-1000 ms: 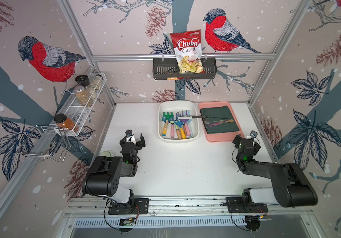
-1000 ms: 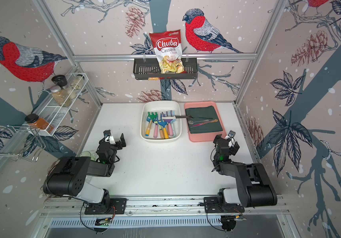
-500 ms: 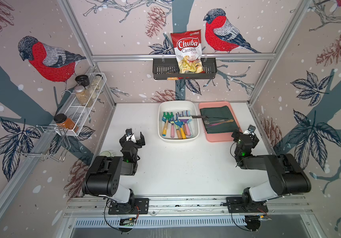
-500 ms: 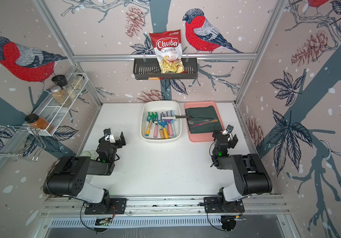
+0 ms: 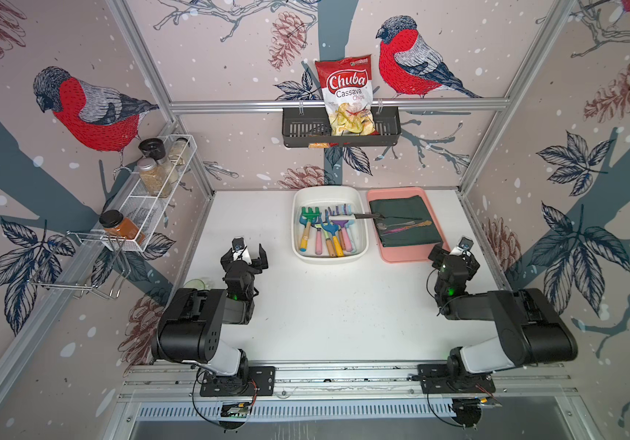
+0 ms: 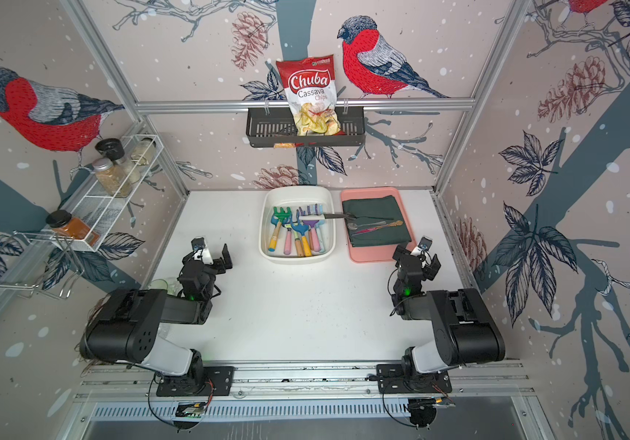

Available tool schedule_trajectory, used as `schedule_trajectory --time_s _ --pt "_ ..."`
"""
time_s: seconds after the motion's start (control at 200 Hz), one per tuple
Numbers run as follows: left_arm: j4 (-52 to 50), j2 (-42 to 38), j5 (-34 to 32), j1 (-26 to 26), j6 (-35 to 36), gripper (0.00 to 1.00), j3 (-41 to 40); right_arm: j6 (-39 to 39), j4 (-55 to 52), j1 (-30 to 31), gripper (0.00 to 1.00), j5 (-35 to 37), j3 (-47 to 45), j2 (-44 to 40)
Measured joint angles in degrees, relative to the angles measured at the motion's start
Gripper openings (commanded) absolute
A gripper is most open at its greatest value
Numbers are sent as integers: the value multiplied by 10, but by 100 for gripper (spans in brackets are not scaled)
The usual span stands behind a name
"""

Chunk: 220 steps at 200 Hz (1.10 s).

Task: Put the rake into the storage box
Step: Pick up the distractor from the storage box.

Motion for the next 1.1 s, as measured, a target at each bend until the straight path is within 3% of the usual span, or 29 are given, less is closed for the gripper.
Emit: schedule_trajectory --time_s 0.335,1.101 --pt "0 0 -1 0 0 99 0 -4 80 -23 100 -78 -16 30" --pt "0 0 -1 0 0 98 2 -4 92 -22 100 -84 -16 28"
